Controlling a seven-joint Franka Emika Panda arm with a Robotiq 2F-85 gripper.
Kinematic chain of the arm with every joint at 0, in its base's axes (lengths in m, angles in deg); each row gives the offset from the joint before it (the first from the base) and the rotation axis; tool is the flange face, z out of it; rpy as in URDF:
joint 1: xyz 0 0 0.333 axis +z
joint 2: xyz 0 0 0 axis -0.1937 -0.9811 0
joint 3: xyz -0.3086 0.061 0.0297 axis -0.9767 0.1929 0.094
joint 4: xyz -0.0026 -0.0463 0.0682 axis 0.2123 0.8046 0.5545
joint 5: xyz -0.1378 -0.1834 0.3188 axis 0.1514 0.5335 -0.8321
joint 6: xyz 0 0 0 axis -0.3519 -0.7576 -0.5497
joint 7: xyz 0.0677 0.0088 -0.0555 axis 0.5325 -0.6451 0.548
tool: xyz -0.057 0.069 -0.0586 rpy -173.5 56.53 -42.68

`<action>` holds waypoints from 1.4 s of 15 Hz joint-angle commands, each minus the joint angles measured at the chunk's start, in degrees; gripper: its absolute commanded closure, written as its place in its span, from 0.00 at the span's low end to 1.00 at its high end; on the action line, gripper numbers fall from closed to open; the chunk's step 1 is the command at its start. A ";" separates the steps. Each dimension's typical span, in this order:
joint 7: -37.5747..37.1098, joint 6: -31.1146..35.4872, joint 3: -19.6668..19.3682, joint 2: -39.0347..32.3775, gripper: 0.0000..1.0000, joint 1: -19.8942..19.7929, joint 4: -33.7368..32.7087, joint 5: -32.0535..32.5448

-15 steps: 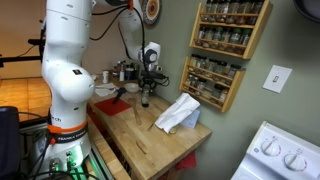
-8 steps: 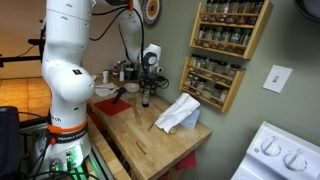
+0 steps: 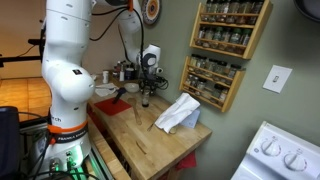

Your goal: Remove the lid of the spice bottle near the wooden cooking spoon and put it on the countertop next to the spice bottle, pick up the spice bottle and put it on top of the lid

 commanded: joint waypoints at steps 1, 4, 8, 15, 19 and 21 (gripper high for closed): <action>-0.05 1.37 0.05 1.01 0.72 0.04 1.20 -0.98; 0.04 1.26 0.06 0.79 0.72 0.06 1.07 -0.82; 0.11 1.30 0.10 0.65 0.72 0.07 1.00 -0.92; -0.02 1.40 0.19 -0.51 0.72 0.07 0.70 -0.71; -0.04 1.41 0.18 -0.53 0.72 -0.01 0.71 -0.73; -0.07 1.45 0.13 -0.42 0.72 -0.05 0.70 -0.72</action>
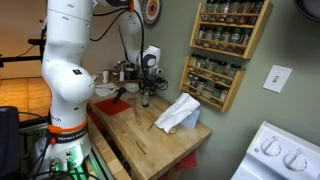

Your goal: Remove the lid of the spice bottle near the wooden cooking spoon and put it on the countertop next to the spice bottle, pick up the spice bottle and put it on top of the lid

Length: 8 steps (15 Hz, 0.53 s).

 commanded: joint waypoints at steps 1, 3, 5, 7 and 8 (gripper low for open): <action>-0.06 1.20 0.07 0.41 0.72 -0.14 0.80 -0.82; -0.24 1.34 -0.05 0.45 0.72 -0.19 0.83 -0.65; -0.23 1.61 -0.08 0.45 0.72 -0.23 0.85 -0.78; -0.33 1.66 -0.13 0.40 0.72 -0.24 0.84 -0.62; -0.39 1.62 -0.15 0.35 0.72 -0.24 0.82 -0.54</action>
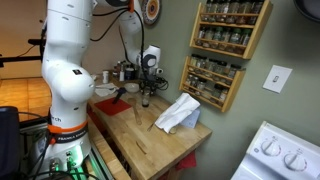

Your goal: Remove the lid of the spice bottle near the wooden cooking spoon and put it on the countertop next to the spice bottle, pick up the spice bottle and put it on top of the lid

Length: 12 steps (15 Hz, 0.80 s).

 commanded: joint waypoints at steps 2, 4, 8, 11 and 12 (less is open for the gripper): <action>-0.55 0.97 -0.09 0.17 0.72 -0.16 0.77 -0.32; -0.32 1.02 -0.06 -0.01 0.72 -0.20 0.68 -0.69; -0.15 0.89 0.03 -0.37 0.72 -0.18 0.45 -0.85; -0.13 0.83 0.04 -0.44 0.72 -0.18 0.42 -0.89; -0.15 0.74 0.04 -0.43 0.72 -0.18 0.40 -0.89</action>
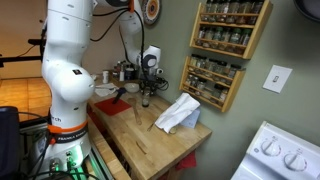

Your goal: Remove the lid of the spice bottle near the wooden cooking spoon and put it on the countertop next to the spice bottle, pick up the spice bottle and put it on top of the lid

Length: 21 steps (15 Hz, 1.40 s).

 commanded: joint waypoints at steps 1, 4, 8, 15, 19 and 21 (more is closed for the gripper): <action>-0.45 0.31 0.12 -0.23 0.22 -0.16 0.30 -0.80; -0.24 0.49 0.16 0.18 0.08 -0.21 0.45 -1.07; -0.42 0.46 0.18 0.76 0.00 -0.16 0.37 -1.02; -0.46 -9.48 -0.43 9.03 0.00 0.11 0.42 -5.10; -5.80 -14.61 -1.88 15.51 0.00 1.08 0.41 -9.01; -11.84 -16.99 -2.59 18.31 0.00 1.27 0.15 -10.26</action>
